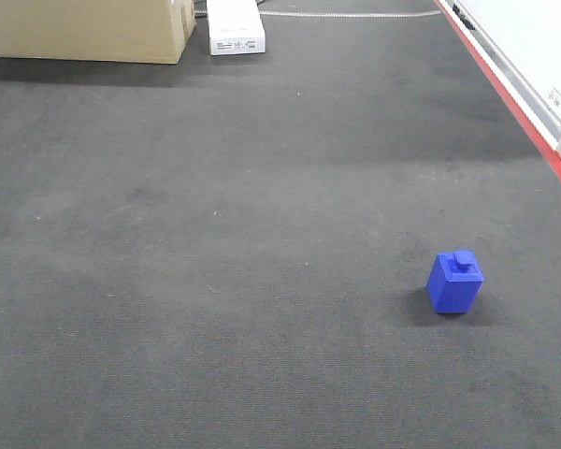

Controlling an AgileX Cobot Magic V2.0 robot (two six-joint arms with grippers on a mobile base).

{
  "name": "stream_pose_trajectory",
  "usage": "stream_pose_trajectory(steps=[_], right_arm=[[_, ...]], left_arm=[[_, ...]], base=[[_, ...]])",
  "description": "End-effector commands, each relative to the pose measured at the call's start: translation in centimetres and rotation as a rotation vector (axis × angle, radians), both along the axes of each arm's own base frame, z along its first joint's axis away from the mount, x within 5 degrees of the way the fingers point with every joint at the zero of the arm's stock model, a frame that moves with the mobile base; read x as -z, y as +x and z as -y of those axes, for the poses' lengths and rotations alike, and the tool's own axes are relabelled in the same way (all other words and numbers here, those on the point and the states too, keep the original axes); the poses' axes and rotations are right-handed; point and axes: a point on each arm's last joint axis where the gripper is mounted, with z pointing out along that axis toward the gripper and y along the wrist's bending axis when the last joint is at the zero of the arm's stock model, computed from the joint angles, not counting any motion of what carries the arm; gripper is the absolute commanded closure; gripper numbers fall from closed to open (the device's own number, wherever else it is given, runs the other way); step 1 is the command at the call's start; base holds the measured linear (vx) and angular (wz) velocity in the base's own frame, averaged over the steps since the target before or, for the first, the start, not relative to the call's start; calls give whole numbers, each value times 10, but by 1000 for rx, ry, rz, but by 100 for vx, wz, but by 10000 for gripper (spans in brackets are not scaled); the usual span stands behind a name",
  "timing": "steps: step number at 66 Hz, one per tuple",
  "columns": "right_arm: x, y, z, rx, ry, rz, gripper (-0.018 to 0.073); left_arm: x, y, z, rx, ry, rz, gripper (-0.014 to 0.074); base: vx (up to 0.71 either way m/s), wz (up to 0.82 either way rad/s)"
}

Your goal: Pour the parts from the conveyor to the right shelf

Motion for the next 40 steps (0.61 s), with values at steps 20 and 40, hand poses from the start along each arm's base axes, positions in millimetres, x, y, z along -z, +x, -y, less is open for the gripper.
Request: stream_pose_trajectory(steps=[20, 40], right_arm=[[-78, -23, -1, -27, 60, 662, 564], [-174, -29, -2, -8, -29, 518, 564]], left_arm=[[-13, 1, 0, -3, -17, 81, 603], [-13, 1, 0, -3, -17, 81, 603]], base=[[0, 0], [0, 0]])
